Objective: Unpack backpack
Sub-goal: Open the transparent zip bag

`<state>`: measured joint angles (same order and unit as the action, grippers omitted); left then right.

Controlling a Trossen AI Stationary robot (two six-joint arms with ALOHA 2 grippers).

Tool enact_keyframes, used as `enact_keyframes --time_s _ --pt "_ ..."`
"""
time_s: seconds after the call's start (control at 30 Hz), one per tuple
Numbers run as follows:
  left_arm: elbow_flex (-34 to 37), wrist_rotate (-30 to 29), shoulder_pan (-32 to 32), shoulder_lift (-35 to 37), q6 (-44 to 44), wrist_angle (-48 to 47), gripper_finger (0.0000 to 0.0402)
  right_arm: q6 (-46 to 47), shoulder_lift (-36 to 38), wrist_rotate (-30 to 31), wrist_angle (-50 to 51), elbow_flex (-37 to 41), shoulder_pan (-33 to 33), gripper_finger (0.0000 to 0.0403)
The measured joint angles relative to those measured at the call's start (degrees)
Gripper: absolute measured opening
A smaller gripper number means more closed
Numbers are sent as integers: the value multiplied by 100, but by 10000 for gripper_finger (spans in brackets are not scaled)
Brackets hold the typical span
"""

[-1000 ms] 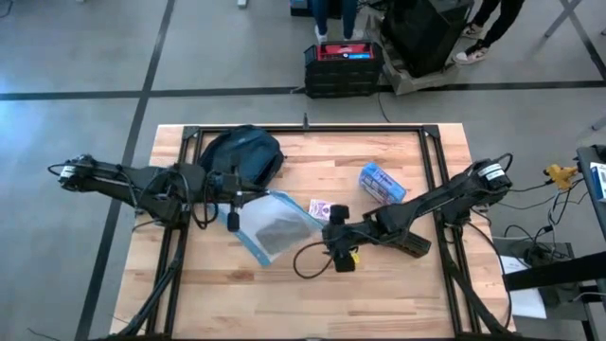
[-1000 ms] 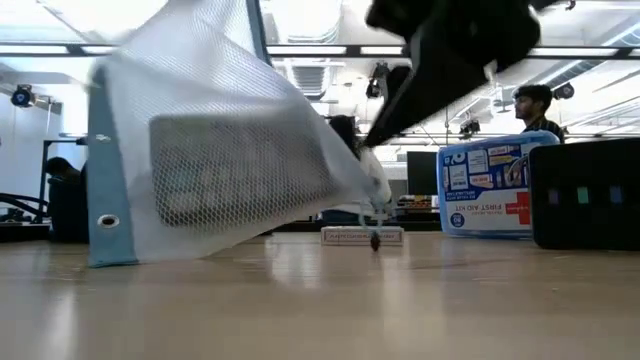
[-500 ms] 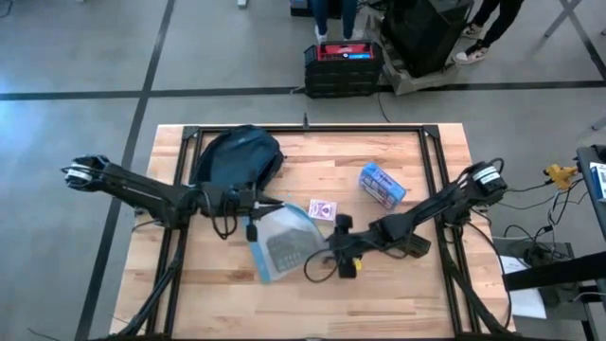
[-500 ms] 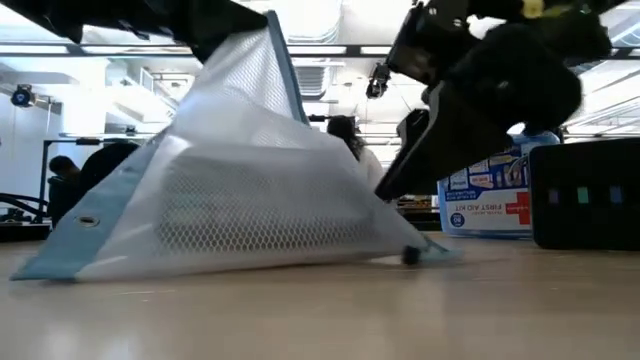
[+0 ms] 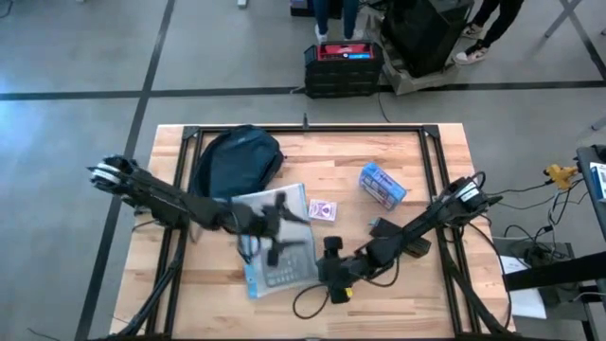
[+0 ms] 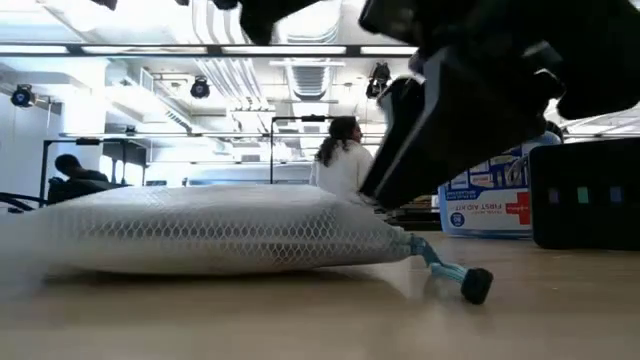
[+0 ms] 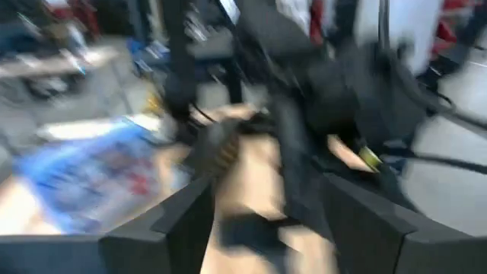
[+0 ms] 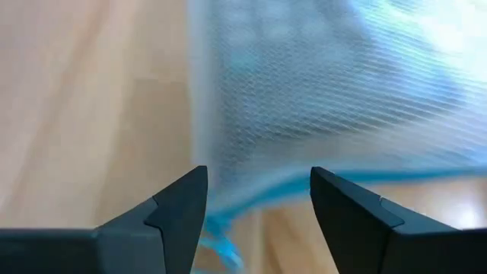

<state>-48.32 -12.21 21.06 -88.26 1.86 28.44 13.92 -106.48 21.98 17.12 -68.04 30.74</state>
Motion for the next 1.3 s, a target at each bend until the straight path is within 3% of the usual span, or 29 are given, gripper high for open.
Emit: enact_keyframes --time_s 0.1,0.3,0.5,0.7,0.9,1.03,1.3 --pt "-347 -291 396 -758 306 9 230 114 18 182 488 -200 332 208" --pt "-881 -1122 958 -1952 819 -127 204 650 -23 203 401 -131 738 191" --pt "-982 -1277 1114 -2646 1861 -508 172 860 -84 212 -355 171 744 123" --pt "-965 -1411 1408 -2578 2949 -1637 143 720 -419 165 -860 398 642 10" --pt "-957 -1266 1803 -2066 3255 -2396 121 -26 -778 -144 -1613 253 563 7" --pt "-983 -1817 1827 -1861 3160 -2088 117 -679 -848 -141 -1611 45 474 3" --pt "-974 -2035 1735 -2481 3415 -1543 116 -1580 -824 -191 -1705 -106 404 0"
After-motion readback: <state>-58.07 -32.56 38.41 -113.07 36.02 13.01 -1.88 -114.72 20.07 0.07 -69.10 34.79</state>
